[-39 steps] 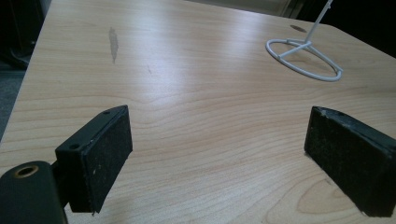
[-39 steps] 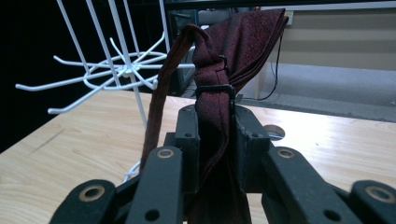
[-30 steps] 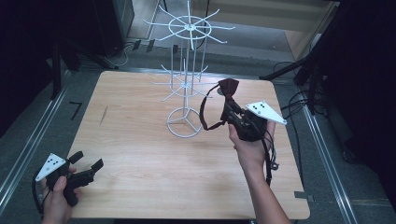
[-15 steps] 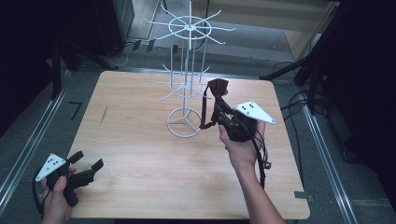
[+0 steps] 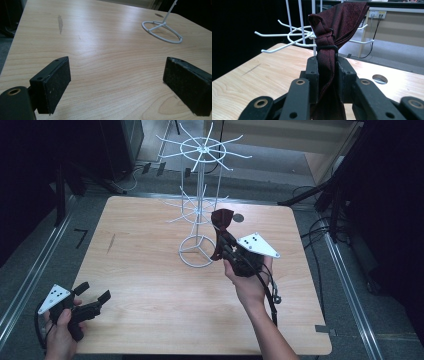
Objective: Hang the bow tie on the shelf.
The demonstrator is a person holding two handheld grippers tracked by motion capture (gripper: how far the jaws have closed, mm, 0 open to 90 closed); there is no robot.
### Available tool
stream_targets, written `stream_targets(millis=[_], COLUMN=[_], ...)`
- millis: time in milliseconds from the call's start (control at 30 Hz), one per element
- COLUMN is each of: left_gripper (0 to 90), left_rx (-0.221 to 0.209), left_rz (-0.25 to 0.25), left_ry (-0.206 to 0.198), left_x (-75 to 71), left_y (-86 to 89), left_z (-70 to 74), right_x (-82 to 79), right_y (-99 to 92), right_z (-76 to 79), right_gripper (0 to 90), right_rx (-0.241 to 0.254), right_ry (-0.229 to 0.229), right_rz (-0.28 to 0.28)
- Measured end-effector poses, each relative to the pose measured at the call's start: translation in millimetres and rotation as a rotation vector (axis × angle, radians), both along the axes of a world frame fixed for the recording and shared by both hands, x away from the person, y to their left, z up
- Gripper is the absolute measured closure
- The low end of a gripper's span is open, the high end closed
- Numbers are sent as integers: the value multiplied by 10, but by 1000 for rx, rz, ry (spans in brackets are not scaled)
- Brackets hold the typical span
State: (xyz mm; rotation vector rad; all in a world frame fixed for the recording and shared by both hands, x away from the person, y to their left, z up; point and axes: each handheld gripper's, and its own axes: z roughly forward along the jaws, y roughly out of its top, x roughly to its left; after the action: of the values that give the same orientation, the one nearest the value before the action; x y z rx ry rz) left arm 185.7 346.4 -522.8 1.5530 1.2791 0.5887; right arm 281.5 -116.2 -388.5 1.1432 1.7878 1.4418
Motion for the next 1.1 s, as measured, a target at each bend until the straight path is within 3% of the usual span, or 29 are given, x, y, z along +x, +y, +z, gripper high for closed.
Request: stream_targets(millis=[333,600,933,1100], left_gripper=[82,82,82,82], left_rx=[0,1,-1,-2], left_rz=[0,-1,1,1], left_ry=[-1,-2,-1,-1], left_x=[0,0,1,1], left_y=[0,2,0,-2], left_z=[0,-1,0,0], right_x=[-27,-38,-42,-67], right_y=[62,36,11,-15], right_z=[-94,-93,-238,-231], right_gripper=[749,748,748,749], right_rx=[-61,-70,-96,-83], right_ry=[-28,-28,-6,-23], right_rz=[-13,-15,-24,-29])
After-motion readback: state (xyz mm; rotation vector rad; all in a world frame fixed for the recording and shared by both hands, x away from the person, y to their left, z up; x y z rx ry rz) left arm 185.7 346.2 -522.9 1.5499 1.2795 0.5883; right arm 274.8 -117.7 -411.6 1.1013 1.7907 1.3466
